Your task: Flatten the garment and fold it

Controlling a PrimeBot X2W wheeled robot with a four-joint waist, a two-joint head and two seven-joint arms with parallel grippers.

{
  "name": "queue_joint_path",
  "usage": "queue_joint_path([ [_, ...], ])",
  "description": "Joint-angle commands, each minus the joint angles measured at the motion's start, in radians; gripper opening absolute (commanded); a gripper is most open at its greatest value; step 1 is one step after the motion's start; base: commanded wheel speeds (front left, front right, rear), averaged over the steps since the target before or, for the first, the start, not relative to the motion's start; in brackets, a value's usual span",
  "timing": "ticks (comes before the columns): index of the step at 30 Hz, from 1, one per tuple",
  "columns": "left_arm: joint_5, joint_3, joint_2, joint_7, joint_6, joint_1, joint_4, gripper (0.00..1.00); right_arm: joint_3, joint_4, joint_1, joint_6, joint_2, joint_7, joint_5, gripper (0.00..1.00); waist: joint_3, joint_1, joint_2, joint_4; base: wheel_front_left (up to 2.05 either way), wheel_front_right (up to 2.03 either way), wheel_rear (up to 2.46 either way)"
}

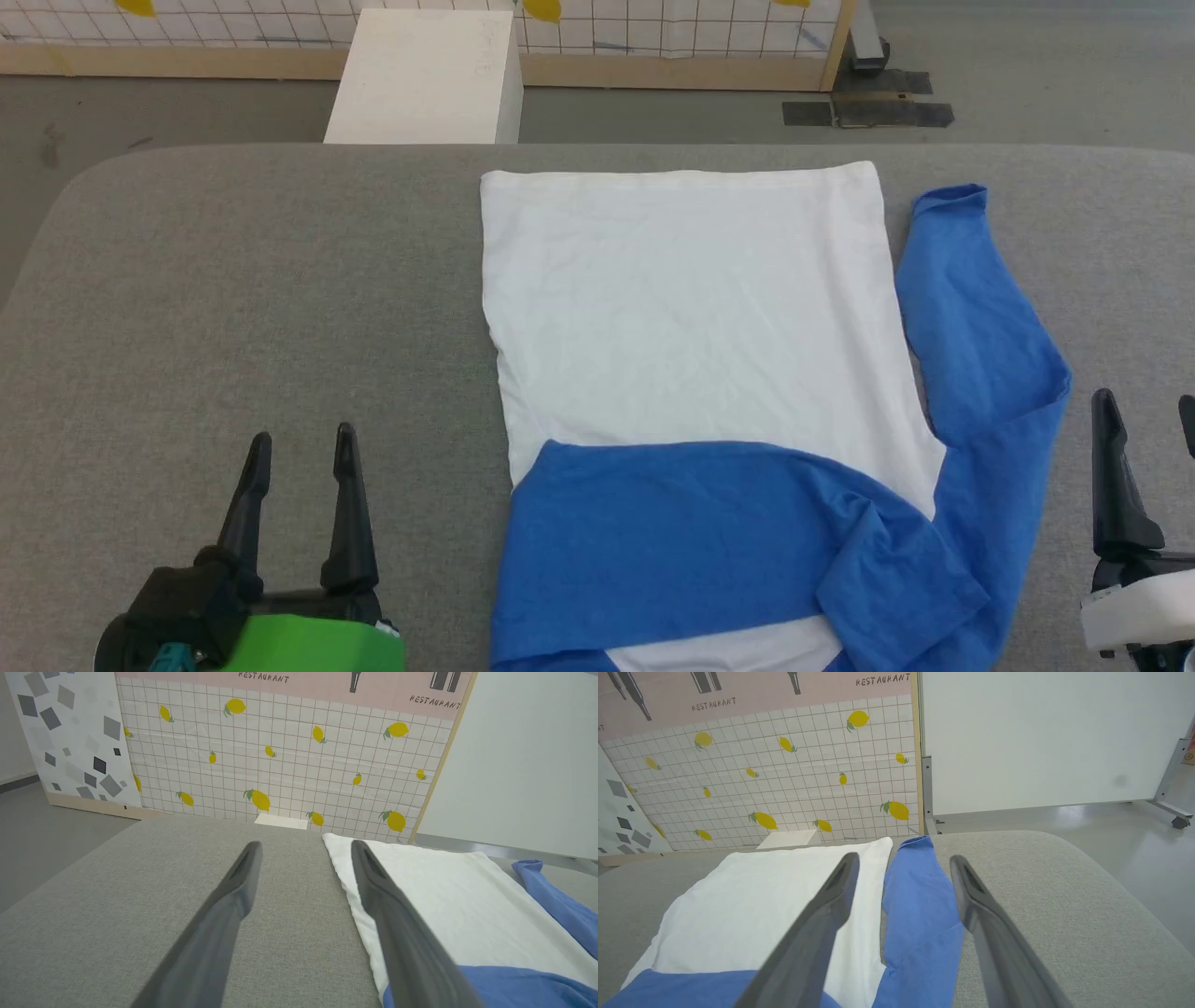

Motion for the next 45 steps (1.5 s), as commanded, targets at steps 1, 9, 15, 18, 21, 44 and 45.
queue_joint_path([
  [1, 0.019, 0.013, -0.013, -0.005, -0.017, 0.012, 0.007, 1.00, -0.001, 0.004, 0.006, -0.002, 0.001, -0.007, 0.007, 1.00, 0.005, 0.0000, 0.0000, 0.004, 0.00, 0.00, 0.00],
  [9, 0.076, 0.062, -0.070, -0.005, -0.096, -0.013, 0.015, 1.00, -0.011, -0.022, -0.120, -0.002, 0.001, 0.035, -0.006, 1.00, 0.074, 0.0000, 0.0000, -0.002, 0.00, 0.00, 0.00],
  [15, 0.102, 0.086, -0.101, -0.005, -0.129, -0.055, -0.008, 1.00, 0.011, -0.032, -0.407, -0.002, -0.042, 0.202, -0.020, 1.00, 0.186, 0.0000, 0.0000, -0.021, 0.00, 0.00, 0.00],
  [18, 0.116, 0.095, -0.109, -0.005, -0.147, -0.085, -0.023, 1.00, 0.012, 0.013, -0.583, -0.002, -0.106, 0.337, 0.035, 1.00, 0.253, 0.0000, 0.0000, -0.020, 0.00, 0.00, 0.00],
  [21, 0.130, 0.100, -0.111, -0.005, -0.163, -0.124, -0.036, 1.00, -0.005, 0.082, -0.741, -0.002, -0.169, 0.451, 0.074, 1.00, 0.317, 0.0000, 0.0000, -0.007, 0.00, 0.00, 0.00],
  [44, 0.176, 0.058, -0.192, -0.005, -0.274, -0.285, -0.005, 1.00, -0.045, 0.441, -1.048, -0.002, -0.370, 0.872, -0.005, 1.00, 0.621, 0.0000, 0.0000, 0.139, 0.00, 0.00, 0.00],
  [45, 0.178, 0.058, -0.194, -0.005, -0.278, -0.287, -0.003, 1.00, -0.043, 0.441, -1.045, -0.002, -0.374, 0.871, -0.003, 1.00, 0.623, 0.0000, 0.0000, 0.142, 0.00, 0.00, 0.00],
])
